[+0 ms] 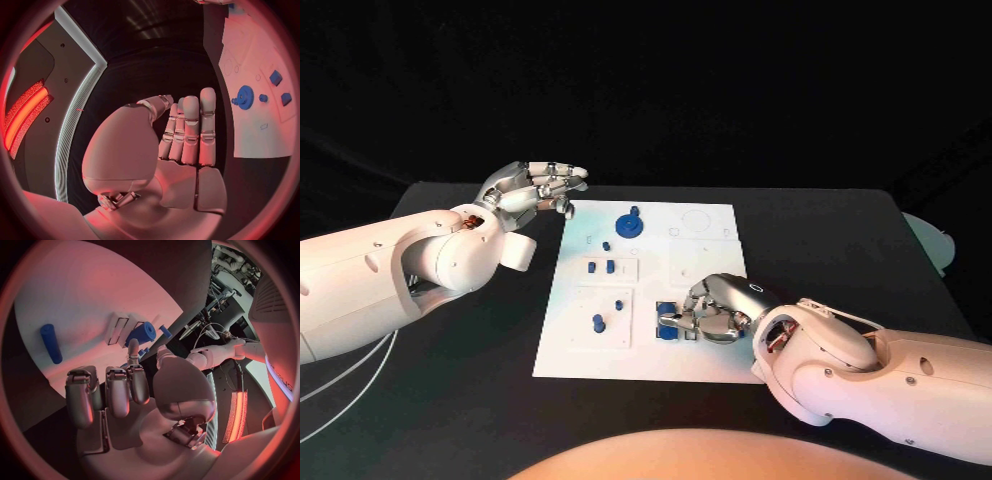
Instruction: Assemble the parts on the task board
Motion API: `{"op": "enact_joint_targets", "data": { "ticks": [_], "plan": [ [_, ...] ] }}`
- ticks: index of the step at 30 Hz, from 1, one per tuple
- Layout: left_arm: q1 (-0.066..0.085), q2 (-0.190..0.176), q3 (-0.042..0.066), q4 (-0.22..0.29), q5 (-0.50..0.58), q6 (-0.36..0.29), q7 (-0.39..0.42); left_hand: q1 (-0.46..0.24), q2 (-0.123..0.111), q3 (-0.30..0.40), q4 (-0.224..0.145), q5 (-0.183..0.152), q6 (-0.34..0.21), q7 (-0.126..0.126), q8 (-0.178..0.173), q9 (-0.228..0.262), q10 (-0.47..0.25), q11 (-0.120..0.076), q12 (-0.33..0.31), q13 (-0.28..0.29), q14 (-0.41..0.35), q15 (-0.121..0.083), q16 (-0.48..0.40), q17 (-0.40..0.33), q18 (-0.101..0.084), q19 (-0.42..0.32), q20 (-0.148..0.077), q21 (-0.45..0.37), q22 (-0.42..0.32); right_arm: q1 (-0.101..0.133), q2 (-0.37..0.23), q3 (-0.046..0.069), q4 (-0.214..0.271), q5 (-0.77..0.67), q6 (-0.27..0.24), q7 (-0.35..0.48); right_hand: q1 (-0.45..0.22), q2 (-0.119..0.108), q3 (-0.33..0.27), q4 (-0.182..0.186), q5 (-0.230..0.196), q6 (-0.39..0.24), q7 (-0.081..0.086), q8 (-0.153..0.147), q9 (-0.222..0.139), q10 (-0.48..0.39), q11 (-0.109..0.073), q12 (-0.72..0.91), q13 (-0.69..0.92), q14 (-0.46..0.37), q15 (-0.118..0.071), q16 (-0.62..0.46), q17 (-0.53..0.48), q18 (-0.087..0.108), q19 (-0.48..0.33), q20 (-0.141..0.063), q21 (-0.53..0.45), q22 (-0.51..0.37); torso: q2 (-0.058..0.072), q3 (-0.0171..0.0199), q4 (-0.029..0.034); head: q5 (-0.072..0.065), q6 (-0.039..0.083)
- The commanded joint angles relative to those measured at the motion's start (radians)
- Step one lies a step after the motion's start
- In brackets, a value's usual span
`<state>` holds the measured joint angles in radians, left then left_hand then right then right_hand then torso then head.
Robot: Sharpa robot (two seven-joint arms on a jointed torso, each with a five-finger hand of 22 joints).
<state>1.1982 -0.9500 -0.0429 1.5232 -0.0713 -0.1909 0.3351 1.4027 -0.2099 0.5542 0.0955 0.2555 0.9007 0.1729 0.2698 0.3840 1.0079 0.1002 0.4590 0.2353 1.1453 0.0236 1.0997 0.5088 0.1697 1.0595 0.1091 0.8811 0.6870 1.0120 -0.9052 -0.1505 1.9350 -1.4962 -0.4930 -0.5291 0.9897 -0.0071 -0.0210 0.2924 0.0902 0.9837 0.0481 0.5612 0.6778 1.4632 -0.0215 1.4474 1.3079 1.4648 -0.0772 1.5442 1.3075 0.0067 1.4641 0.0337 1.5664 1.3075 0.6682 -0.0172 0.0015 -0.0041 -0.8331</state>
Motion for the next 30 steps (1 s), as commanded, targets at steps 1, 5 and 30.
{"op": "enact_joint_targets", "data": {
  "ticks": [1, 5, 30],
  "plan": [
    [0.0, 0.001, 0.001, 0.002, 0.004, 0.015, 0.005, 0.001, 0.011, -0.003, 0.002, 0.005, 0.001, -0.001, 0.004, 0.0, -0.007, 0.0, 0.004, 0.001, -0.007, -0.001, -0.001, -0.001, 0.015, 0.008, 0.001, -0.005, -0.001, -0.001, -0.014, 0.0, 0.009, 0.007, 0.005, 0.049, 0.053, 0.0, -0.006, -0.004, 0.025, -0.003, -0.005, 0.005, -0.003, 0.035, -0.004, 0.006, 0.164, 0.091, -0.009, 0.001, 0.187, -0.007, 0.107, -0.009, 0.004, 0.263, -0.001, -0.0008, -0.0006, 0.0, -0.001],
    [0.0, 0.0, 0.001, 0.002, 0.004, 0.015, 0.005, 0.001, 0.011, -0.003, 0.002, 0.005, 0.001, -0.001, 0.004, 0.0, -0.007, 0.0, 0.004, 0.001, -0.007, -0.001, -0.001, -0.001, 0.015, 0.008, 0.001, -0.005, -0.001, 0.0, -0.031, 0.0, 0.017, 0.024, 0.028, 0.068, 0.147, -0.002, -0.016, -0.003, 0.039, -0.006, -0.006, 0.005, -0.01, 0.038, -0.005, 0.009, 0.169, 0.091, -0.009, 0.001, 0.189, -0.007, 0.107, -0.01, 0.004, 0.263, 0.0, -0.0005, -0.0001, 0.002, 0.0],
    [0.0, 0.001, 0.0, 0.001, 0.004, 0.015, 0.004, 0.0, 0.013, -0.003, 0.004, 0.005, 0.001, -0.001, 0.004, 0.001, -0.008, 0.0, 0.006, 0.002, -0.007, -0.001, 0.0, -0.002, 0.015, 0.008, 0.001, -0.005, -0.002, 0.0, 0.015, 0.0, -0.049, 0.011, 0.063, 0.029, 0.218, 0.029, -0.022, -0.001, 0.075, -0.003, -0.007, 0.004, -0.022, 0.043, -0.007, 0.015, 0.176, 0.091, -0.01, 0.001, 0.188, -0.007, 0.107, -0.01, 0.004, 0.263, 0.001, -0.0018, 0.003, 0.001, 0.001]
  ]
}}
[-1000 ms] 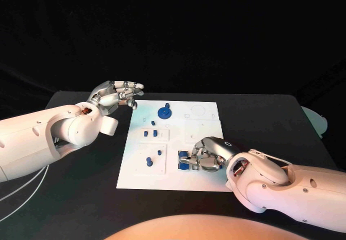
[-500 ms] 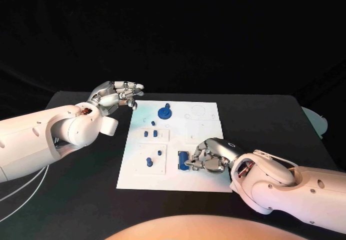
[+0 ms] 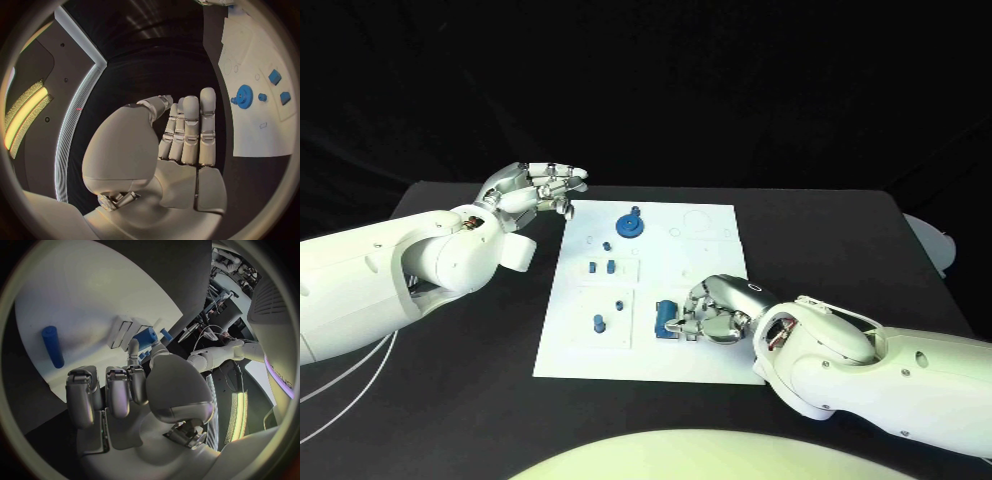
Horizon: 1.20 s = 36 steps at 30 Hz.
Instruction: Assemble the parts on the task board
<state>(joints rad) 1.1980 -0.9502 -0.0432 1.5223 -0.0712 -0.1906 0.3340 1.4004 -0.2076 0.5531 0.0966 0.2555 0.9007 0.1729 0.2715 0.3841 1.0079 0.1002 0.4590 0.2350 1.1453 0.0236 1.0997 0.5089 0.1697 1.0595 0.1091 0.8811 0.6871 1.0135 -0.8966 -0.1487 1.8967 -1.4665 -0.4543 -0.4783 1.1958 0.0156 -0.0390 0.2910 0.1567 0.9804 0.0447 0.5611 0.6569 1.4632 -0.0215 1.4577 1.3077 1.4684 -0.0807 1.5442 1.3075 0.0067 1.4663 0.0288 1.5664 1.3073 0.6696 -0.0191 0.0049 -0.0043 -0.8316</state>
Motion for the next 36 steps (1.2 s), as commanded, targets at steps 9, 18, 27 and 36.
{"op": "enact_joint_targets", "data": {
  "ticks": [9, 18, 27, 36],
  "plan": [
    [0.001, 0.0, 0.001, 0.003, 0.004, 0.015, 0.004, 0.002, 0.01, -0.002, 0.003, 0.005, 0.001, -0.001, 0.003, 0.001, -0.008, 0.0, 0.006, 0.002, -0.007, -0.001, 0.0, -0.002, 0.015, 0.008, 0.001, -0.005, -0.002, -0.002, 0.018, -0.002, -0.019, -0.021, 0.037, -0.016, 0.014, 0.007, -0.004, 0.0, 0.011, 0.0, -0.004, 0.004, -0.002, 0.044, -0.007, 0.007, 0.178, 0.088, -0.007, 0.001, 0.188, -0.007, 0.105, -0.006, 0.004, 0.263, 0.0, 0.0006, -0.001, 0.003, -0.001],
    [0.001, -0.002, 0.001, 0.004, 0.004, 0.014, 0.004, 0.002, 0.01, -0.002, 0.003, 0.005, 0.001, -0.001, 0.003, 0.001, -0.008, 0.0, 0.006, 0.002, -0.007, -0.001, 0.0, -0.002, 0.015, 0.008, 0.001, -0.005, -0.002, -0.002, 0.013, -0.002, -0.014, -0.018, 0.05, -0.009, 0.046, -0.006, -0.013, -0.004, 0.016, 0.0, -0.005, 0.004, -0.006, 0.045, -0.008, 0.008, 0.18, 0.088, -0.008, 0.001, 0.189, -0.007, 0.105, -0.006, 0.004, 0.263, 0.001, 0.0011, -0.0006, 0.003, -0.006],
    [0.001, -0.002, 0.0, 0.004, 0.004, 0.013, 0.004, 0.002, 0.01, -0.002, 0.003, 0.005, 0.001, -0.001, 0.003, 0.001, -0.008, 0.0, 0.006, 0.002, -0.007, -0.001, 0.0, -0.002, 0.015, 0.008, 0.001, -0.005, -0.002, 0.002, -0.029, -0.001, 0.008, -0.001, -0.068, 0.04, 0.067, -0.007, -0.016, -0.002, 0.037, -0.004, -0.004, 0.0, -0.011, 0.038, -0.008, -0.003, 0.172, 0.086, -0.008, -0.001, 0.183, -0.007, 0.105, -0.006, 0.004, 0.263, 0.0, 0.0012, -0.0002, 0.001, -0.001],
    [0.0, -0.002, 0.0, 0.003, 0.004, 0.012, 0.005, 0.002, 0.01, -0.002, 0.003, 0.005, 0.001, -0.001, 0.003, 0.001, -0.008, 0.0, 0.006, 0.002, -0.007, -0.001, 0.0, -0.002, 0.015, 0.008, 0.001, -0.005, -0.002, 0.035, -0.149, -0.001, 0.034, 0.021, -0.092, 0.089, 0.126, -0.031, -0.037, -0.002, 0.042, -0.059, 0.026, -0.047, -0.038, -0.009, 0.018, -0.072, 0.123, 0.085, 0.013, -0.004, 0.178, -0.007, 0.105, 0.009, 0.004, 0.263, -0.002, -0.0003, -0.0024, -0.013, 0.006]
  ]
}}
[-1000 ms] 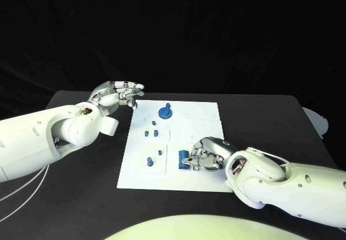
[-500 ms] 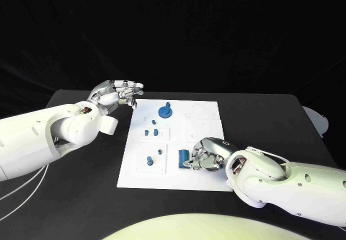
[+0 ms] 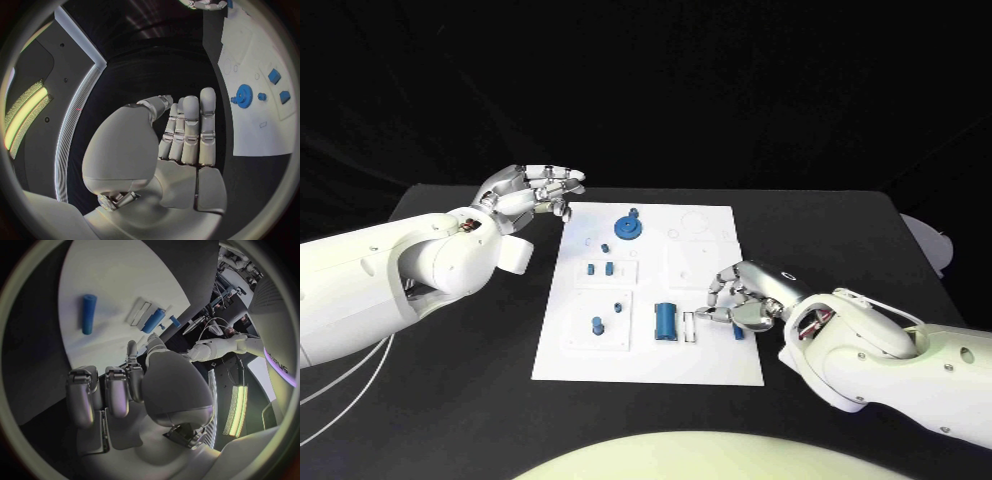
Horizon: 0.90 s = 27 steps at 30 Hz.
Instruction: Assemble the parts on the task board
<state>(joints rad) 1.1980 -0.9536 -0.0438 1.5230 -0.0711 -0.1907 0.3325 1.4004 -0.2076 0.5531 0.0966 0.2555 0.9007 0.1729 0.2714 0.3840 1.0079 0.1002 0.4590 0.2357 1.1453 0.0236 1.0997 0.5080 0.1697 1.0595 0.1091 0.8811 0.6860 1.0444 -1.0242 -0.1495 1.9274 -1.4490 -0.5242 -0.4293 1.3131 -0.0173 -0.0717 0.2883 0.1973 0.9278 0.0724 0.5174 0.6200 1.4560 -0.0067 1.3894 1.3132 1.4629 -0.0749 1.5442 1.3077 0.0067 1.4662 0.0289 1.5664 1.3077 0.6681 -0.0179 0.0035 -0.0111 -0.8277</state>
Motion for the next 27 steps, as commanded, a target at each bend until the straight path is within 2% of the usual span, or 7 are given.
{"op": "enact_joint_targets", "data": {
  "ticks": [1, 4, 8, 11, 12, 18, 27],
  "plan": [
    [0.0, 0.002, 0.0, 0.002, 0.004, 0.012, 0.006, 0.002, 0.01, -0.002, 0.003, 0.005, 0.001, -0.001, 0.003, 0.001, -0.008, 0.0, 0.006, 0.001, -0.007, -0.001, 0.0, -0.001, 0.015, 0.008, 0.001, -0.005, -0.001, 0.007, -0.038, -0.001, 0.004, -0.003, -0.013, 0.037, 0.016, 0.001, -0.007, 0.001, -0.002, -0.009, 0.001, -0.009, -0.005, -0.005, 0.005, -0.008, 0.114, 0.091, 0.009, -0.003, 0.18, -0.007, 0.105, 0.011, 0.004, 0.263, -0.001, -0.0018, -0.0002, -0.01, 0.003],
    [0.0, 0.003, 0.0, 0.002, 0.004, 0.012, 0.007, 0.002, 0.01, -0.002, 0.003, 0.005, 0.001, -0.001, 0.003, 0.001, -0.008, 0.0, 0.006, 0.001, -0.007, -0.001, 0.0, -0.001, 0.015, 0.008, 0.001, -0.005, -0.001, 0.01, -0.065, -0.002, 0.002, -0.016, 0.005, 0.029, 0.02, 0.0, -0.008, 0.001, -0.003, -0.01, 0.003, -0.013, -0.008, -0.006, 0.007, -0.01, 0.113, 0.091, 0.01, -0.003, 0.181, -0.007, 0.105, 0.012, 0.004, 0.263, 0.0, -0.0014, -0.0014, -0.013, 0.003],
    [0.0, 0.005, 0.0, 0.001, 0.004, 0.013, 0.007, 0.002, 0.01, -0.002, 0.003, 0.005, 0.001, -0.001, 0.003, 0.001, -0.008, 0.0, 0.006, 0.001, -0.007, -0.001, 0.0, -0.001, 0.015, 0.008, 0.001, -0.005, -0.001, 0.004, -0.096, -0.005, 0.0, -0.049, 0.024, 0.007, 0.022, 0.0, -0.01, 0.001, -0.004, -0.011, 0.004, -0.016, -0.01, -0.007, 0.008, -0.012, 0.112, 0.091, 0.011, -0.002, 0.182, -0.007, 0.105, 0.013, 0.004, 0.263, 0.002, 0.0009, -0.0012, -0.017, 0.005],
    [0.0, 0.006, 0.0, 0.0, 0.004, 0.013, 0.007, 0.002, 0.01, -0.002, 0.003, 0.005, 0.001, -0.001, 0.003, 0.001, -0.008, 0.0, 0.006, 0.001, -0.007, -0.001, 0.0, -0.001, 0.015, 0.008, 0.001, -0.005, -0.001, -0.003, -0.105, -0.006, -0.003, -0.062, 0.036, -0.012, 0.022, 0.0, -0.01, 0.002, -0.004, -0.011, 0.004, -0.017, -0.01, -0.007, 0.008, -0.012, 0.112, 0.091, 0.012, -0.003, 0.182, -0.007, 0.105, 0.013, 0.004, 0.263, 0.001, 0.0008, 0.0007, -0.02, 0.004],
    [0.0, 0.007, 0.0, 0.0, 0.004, 0.013, 0.007, 0.002, 0.01, -0.002, 0.003, 0.005, 0.001, -0.001, 0.003, 0.001, -0.008, 0.0, 0.006, 0.001, -0.007, -0.001, 0.0, -0.001, 0.015, 0.008, 0.001, -0.005, -0.001, -0.009, -0.108, -0.007, -0.005, -0.071, 0.043, -0.024, 0.022, 0.0, -0.01, 0.002, -0.004, -0.011, 0.004, -0.017, -0.01, -0.007, 0.008, -0.012, 0.112, 0.091, 0.012, -0.003, 0.182, -0.007, 0.105, 0.013, 0.004, 0.263, 0.002, -0.0003, 0.0019, -0.021, 0.004],
    [0.0, 0.006, 0.0, 0.0, 0.004, 0.013, 0.007, 0.002, 0.01, -0.002, 0.003, 0.005, 0.001, -0.001, 0.003, 0.001, -0.008, 0.0, 0.006, 0.001, -0.007, -0.001, 0.0, -0.001, 0.015, 0.008, 0.001, -0.005, -0.001, -0.033, -0.106, -0.009, -0.012, -0.092, 0.059, -0.056, 0.019, 0.005, -0.014, 0.004, -0.004, -0.004, 0.004, -0.018, -0.012, -0.007, 0.009, -0.012, 0.112, 0.091, 0.013, -0.003, 0.18, -0.007, 0.105, 0.015, 0.004, 0.263, 0.002, -0.0011, 0.0028, -0.019, 0.002],
    [0.0, 0.005, -0.001, 0.0, 0.004, 0.014, 0.007, 0.002, 0.01, -0.002, 0.003, 0.005, 0.001, -0.001, 0.003, 0.001, -0.008, 0.0, 0.006, 0.001, -0.007, -0.001, 0.0, -0.001, 0.015, 0.008, 0.001, -0.005, -0.001, -0.05, -0.088, -0.01, -0.026, -0.102, 0.074, -0.073, 0.013, 0.009, -0.02, 0.005, 0.001, 0.004, 0.004, -0.02, -0.015, -0.006, 0.009, -0.012, 0.112, 0.09, 0.013, -0.004, 0.179, -0.007, 0.105, 0.017, 0.004, 0.263, 0.002, -0.0021, 0.003, -0.018, 0.001]
  ]
}}
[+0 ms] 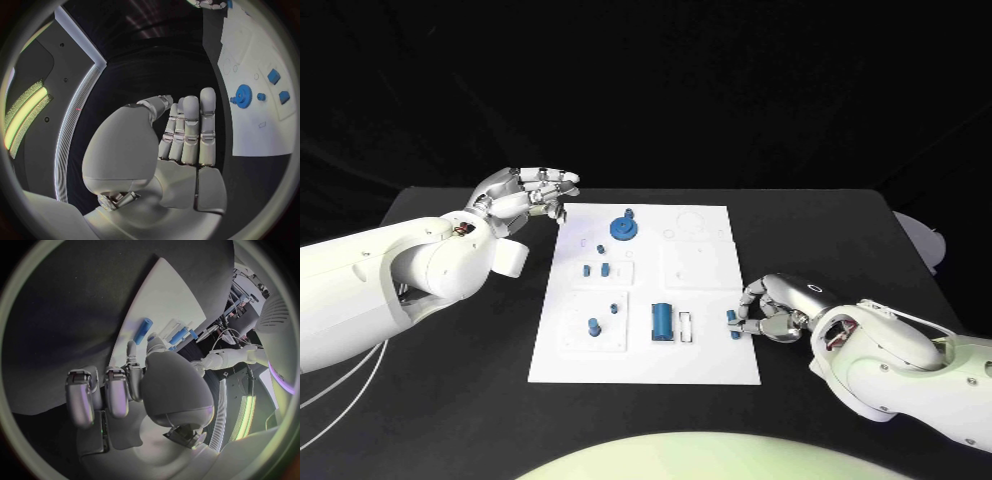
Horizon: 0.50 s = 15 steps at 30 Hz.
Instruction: Assemble the parts on the task board
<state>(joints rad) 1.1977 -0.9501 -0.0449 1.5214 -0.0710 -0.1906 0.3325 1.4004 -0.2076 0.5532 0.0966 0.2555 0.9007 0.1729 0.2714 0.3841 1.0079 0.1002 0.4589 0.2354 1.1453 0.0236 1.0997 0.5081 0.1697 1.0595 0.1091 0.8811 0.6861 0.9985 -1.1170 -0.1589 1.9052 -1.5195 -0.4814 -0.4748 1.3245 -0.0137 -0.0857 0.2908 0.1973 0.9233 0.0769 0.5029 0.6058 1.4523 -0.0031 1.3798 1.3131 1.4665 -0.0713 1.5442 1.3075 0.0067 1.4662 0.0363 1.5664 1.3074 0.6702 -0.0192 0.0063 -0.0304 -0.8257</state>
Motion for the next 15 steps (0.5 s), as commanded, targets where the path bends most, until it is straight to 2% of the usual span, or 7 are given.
{"op": "enact_joint_targets", "data": {
  "ticks": [1, 8, 10, 12, 13, 15],
  "plan": [
    [0.0, 0.001, 0.0, 0.002, 0.004, 0.014, 0.007, 0.002, 0.01, -0.002, 0.003, 0.005, 0.001, -0.001, 0.003, 0.001, -0.008, 0.0, 0.006, 0.001, -0.007, -0.001, 0.0, -0.001, 0.015, 0.008, 0.001, -0.005, -0.001, -0.006, 0.008, -0.001, -0.005, -0.032, 0.032, -0.028, 0.001, 0.005, -0.007, 0.002, 0.001, 0.008, -0.001, -0.006, -0.001, -0.003, 0.006, -0.003, 0.112, 0.087, 0.01, -0.004, 0.179, -0.007, 0.105, 0.009, 0.004, 0.263, 0.0, -0.0003, 0.0003, 0.001, -0.001],
    [0.0, 0.0, 0.0, 0.002, 0.004, 0.014, 0.006, 0.002, 0.01, -0.002, 0.003, 0.005, 0.001, -0.001, 0.003, 0.001, -0.008, 0.0, 0.006, 0.001, -0.007, -0.001, 0.0, -0.001, 0.015, 0.008, 0.001, -0.005, -0.001, -0.013, 0.028, -0.001, -0.015, -0.033, 0.038, -0.031, 0.018, 0.021, -0.003, -0.001, 0.009, 0.014, -0.004, -0.012, -0.007, -0.002, 0.003, -0.003, 0.112, 0.087, 0.008, -0.004, 0.179, -0.007, 0.105, 0.01, 0.004, 0.263, 0.0, -0.0002, 0.0003, 0.003, -0.001],
    [0.0, 0.0, 0.0, 0.002, 0.004, 0.014, 0.006, 0.002, 0.01, -0.002, 0.003, 0.005, 0.001, -0.001, 0.003, 0.001, -0.008, 0.0, 0.006, 0.001, -0.007, -0.001, 0.0, -0.001, 0.015, 0.008, 0.001, -0.005, -0.001, -0.014, 0.035, -0.001, -0.018, -0.033, 0.048, -0.031, 0.068, 0.035, 0.018, -0.011, -0.01, 0.019, -0.009, -0.019, -0.012, -0.002, -0.001, -0.003, 0.112, 0.087, 0.004, -0.004, 0.179, -0.007, 0.105, 0.008, 0.004, 0.263, 0.0, -0.0001, 0.0, 0.005, -0.003],
    [0.0, 0.0, 0.0, 0.002, 0.004, 0.014, 0.006, 0.002, 0.01, -0.002, 0.003, 0.005, 0.001, -0.001, 0.003, 0.001, -0.008, 0.0, 0.006, 0.001, -0.007, -0.001, 0.0, -0.001, 0.015, 0.008, 0.001, -0.005, -0.001, -0.014, 0.038, -0.001, -0.019, -0.033, 0.057, -0.031, 0.103, 0.038, 0.035, -0.012, -0.039, 0.025, -0.011, -0.023, -0.016, -0.001, -0.004, -0.002, 0.113, 0.087, 0.003, -0.004, 0.181, -0.007, 0.105, 0.006, 0.004, 0.263, 0.0, -0.0001, 0.0, 0.005, -0.003],
    [0.0, 0.0, 0.0, 0.002, 0.004, 0.014, 0.006, 0.002, 0.01, -0.002, 0.003, 0.005, 0.001, -0.001, 0.003, 0.001, -0.008, 0.0, 0.006, 0.001, -0.007, -0.001, 0.0, -0.001, 0.015, 0.008, 0.001, -0.005, -0.001, -0.015, 0.039, -0.001, -0.02, -0.034, 0.063, -0.031, 0.103, 0.038, 0.035, -0.012, -0.039, 0.025, -0.011, -0.023, -0.016, -0.001, -0.004, -0.002, 0.113, 0.087, 0.003, -0.004, 0.181, -0.007, 0.105, 0.006, 0.004, 0.263, 0.0, -0.0001, 0.0, 0.005, -0.003],
    [0.0, 0.0, 0.0, 0.001, 0.004, 0.013, 0.006, 0.002, 0.01, -0.002, 0.003, 0.005, 0.001, -0.001, 0.003, 0.001, -0.008, 0.0, 0.006, 0.001, -0.007, -0.001, 0.0, -0.001, 0.015, 0.008, 0.001, -0.005, -0.001, -0.016, 0.042, -0.001, -0.021, -0.038, 0.077, -0.032, 0.153, 0.039, 0.063, -0.027, -0.047, 0.032, -0.017, -0.027, -0.02, 0.0, -0.009, -0.002, 0.114, 0.087, -0.002, -0.004, 0.181, -0.007, 0.105, 0.003, 0.004, 0.263, 0.0, -0.0005, -0.0006, 0.005, -0.006]
  ]
}}
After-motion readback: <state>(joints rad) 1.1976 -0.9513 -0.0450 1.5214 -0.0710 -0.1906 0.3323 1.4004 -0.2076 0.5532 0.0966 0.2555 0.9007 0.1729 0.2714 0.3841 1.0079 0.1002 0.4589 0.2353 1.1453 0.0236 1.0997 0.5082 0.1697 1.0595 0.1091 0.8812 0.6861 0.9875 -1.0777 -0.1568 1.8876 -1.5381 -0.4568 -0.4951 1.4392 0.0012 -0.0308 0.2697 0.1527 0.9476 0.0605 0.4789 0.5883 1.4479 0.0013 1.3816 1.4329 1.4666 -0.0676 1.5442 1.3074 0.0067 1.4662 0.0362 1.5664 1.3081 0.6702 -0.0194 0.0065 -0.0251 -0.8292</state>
